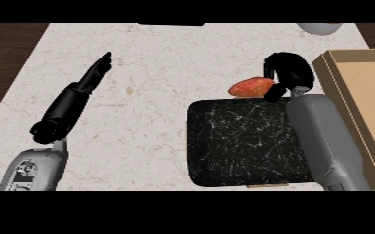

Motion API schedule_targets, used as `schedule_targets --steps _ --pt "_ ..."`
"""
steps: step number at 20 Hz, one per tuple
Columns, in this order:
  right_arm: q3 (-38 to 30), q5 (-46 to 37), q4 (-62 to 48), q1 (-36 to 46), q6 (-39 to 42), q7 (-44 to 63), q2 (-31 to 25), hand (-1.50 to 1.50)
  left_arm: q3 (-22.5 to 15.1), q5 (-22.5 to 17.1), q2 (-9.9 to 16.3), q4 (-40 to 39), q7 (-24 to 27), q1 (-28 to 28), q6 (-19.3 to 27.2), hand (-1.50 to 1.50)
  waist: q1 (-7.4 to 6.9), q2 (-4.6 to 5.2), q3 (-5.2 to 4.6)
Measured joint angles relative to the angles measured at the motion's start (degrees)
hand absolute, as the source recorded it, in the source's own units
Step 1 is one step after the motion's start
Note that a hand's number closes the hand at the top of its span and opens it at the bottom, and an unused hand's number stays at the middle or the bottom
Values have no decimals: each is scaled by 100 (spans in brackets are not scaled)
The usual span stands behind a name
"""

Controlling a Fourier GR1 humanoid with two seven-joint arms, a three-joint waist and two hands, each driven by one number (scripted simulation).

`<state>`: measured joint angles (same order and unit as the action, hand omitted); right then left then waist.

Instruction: Pick the sweet potato from the tray and place it in the cardboard box

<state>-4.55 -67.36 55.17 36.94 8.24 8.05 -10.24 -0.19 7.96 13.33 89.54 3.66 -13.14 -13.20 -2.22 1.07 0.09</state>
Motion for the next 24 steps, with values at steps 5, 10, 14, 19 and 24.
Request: schedule_targets --steps 5,10,14,19,24 --pt "-235 -343 -748 916 -788 479 -113 150 -1 21 -37 -35 -88 -100 13 0 -1 -26 -4" --pt "-292 -576 -961 1483 -1222 820 -235 150 94 3 -5 -64 -62 -67 -12 0 86 -68 -8" --pt "-572 -645 -771 1724 -1636 1489 -348 150 107 32 -33 -83 -56 -18 25 0 141 -90 -10" --pt "-1044 -639 -543 1874 -2028 2241 -682 150 148 42 -3 -121 43 53 3 0 191 -102 -11" --pt "-1467 -567 -626 1890 -2310 2543 -1193 150 205 17 27 -193 96 33 -61 0 189 -95 -10"
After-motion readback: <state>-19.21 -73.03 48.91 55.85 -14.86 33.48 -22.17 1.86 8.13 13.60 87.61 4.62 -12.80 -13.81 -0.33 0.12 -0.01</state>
